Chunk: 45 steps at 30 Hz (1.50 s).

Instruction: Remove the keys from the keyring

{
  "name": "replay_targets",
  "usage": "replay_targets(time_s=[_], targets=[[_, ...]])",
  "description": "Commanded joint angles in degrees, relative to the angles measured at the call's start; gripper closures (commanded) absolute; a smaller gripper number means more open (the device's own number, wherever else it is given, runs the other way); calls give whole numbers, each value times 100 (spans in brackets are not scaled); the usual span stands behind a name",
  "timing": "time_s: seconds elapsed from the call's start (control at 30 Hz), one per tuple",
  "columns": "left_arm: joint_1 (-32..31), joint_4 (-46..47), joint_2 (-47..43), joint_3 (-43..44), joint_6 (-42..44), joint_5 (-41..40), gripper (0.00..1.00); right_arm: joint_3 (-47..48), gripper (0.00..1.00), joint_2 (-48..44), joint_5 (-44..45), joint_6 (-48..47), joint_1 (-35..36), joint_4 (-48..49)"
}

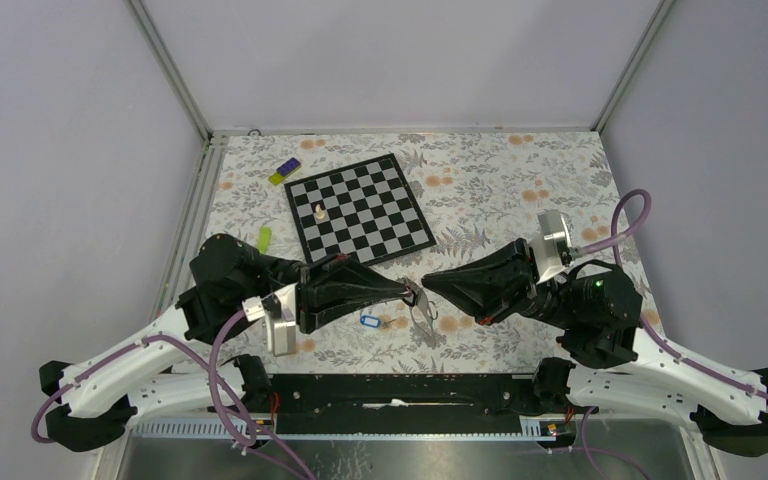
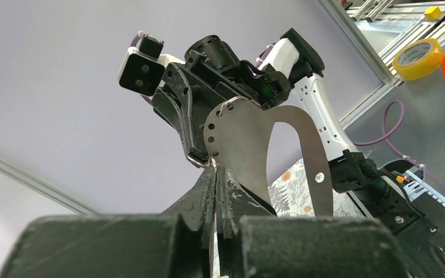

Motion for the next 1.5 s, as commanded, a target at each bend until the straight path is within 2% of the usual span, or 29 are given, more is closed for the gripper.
replay_targets(time_s=[0.0, 0.43, 0.6, 0.7, 0.97, 1.2, 1.47], targets=[[-7, 156, -86, 186, 113, 2, 100, 35, 100, -171, 363, 61, -15, 848], [-5, -726, -158, 385, 1638, 49, 100, 57, 100, -164, 516, -9, -8, 765], [-5, -1551, -66, 676, 2443, 50, 100, 110, 100, -97, 482, -66, -7, 729], [-6, -1744, -44, 702, 2699, 4, 100, 100, 100, -79, 375, -122, -12, 765], [-7, -1769, -198, 616, 2818, -158, 100, 54, 100, -123, -291, -458, -6, 807], [-6, -1766, -239, 605, 2794, -214, 100, 147, 100, -123, -845, -887, -8, 445], [-5, -1747, -169, 657, 2806, -188, 100, 171, 100, -44, -1053, -1093, -14, 178]])
